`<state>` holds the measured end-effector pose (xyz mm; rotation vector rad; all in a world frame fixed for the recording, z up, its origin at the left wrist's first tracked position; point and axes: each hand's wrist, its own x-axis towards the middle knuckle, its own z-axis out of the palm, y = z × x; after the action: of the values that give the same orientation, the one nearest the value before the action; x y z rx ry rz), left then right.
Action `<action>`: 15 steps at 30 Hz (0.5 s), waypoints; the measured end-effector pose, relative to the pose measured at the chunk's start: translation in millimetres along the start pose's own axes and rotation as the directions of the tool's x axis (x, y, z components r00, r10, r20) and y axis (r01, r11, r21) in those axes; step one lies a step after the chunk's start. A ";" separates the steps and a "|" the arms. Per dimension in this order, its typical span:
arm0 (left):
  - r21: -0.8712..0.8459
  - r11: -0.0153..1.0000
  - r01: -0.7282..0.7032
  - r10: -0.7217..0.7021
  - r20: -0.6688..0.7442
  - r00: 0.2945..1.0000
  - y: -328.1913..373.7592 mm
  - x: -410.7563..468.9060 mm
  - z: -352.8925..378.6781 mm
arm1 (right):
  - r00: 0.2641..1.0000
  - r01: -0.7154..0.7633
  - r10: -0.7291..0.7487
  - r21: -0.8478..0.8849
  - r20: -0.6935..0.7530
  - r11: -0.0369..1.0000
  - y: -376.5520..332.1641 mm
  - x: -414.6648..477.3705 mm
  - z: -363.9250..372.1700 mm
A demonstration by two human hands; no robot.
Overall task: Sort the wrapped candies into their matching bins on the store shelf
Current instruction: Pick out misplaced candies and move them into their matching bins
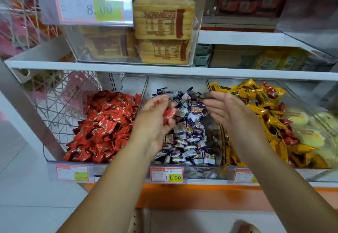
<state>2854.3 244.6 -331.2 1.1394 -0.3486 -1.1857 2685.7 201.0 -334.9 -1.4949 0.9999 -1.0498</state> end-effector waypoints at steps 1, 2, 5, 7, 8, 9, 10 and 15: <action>0.176 0.975 -0.139 0.146 -0.025 0.989 7.8 -0.5 -4.8 | 0.999 0.033 -0.036 -0.094 -0.032 0.995 2.5 -2.5 -7.4; 0.365 0.892 -0.265 0.300 -0.044 0.953 15.1 0.9 -11.9 | 0.995 0.071 -0.083 -0.189 -0.054 0.979 4.1 -4.9 -13.8; 0.705 0.563 -0.432 0.630 -0.027 0.776 32.2 11.9 -43.4 | 0.982 0.136 -0.175 -0.394 -0.064 0.909 4.0 -7.9 -29.6; 0.779 0.482 -0.400 0.637 0.001 0.770 36.1 21.8 -64.2 | 0.986 0.112 -0.157 -0.480 -0.054 0.870 5.7 -5.9 -42.7; 0.833 0.425 -0.354 0.609 0.026 0.793 35.2 26.4 -72.6 | 0.989 0.103 -0.144 -0.522 -0.038 0.847 7.3 -5.1 -49.8; 0.896 0.334 -0.291 0.573 0.052 0.818 33.3 30.0 -78.4 | 0.991 0.099 -0.130 -0.570 -0.014 0.816 9.1 -4.7 -56.9; 0.945 0.229 -0.232 0.544 0.074 0.836 31.5 30.5 -80.2 | 0.994 0.091 -0.110 -0.610 0.007 0.787 9.1 -5.4 -63.7; 0.931 0.002 -0.366 0.552 0.304 0.777 16.9 19.7 -51.3 | 0.996 0.031 0.037 -0.727 0.078 0.685 0.3 -14.0 -96.6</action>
<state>2909.2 252.8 -346.1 1.9878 -1.4425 -0.0478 2589.3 188.7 -326.1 -2.1570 1.4581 -0.5674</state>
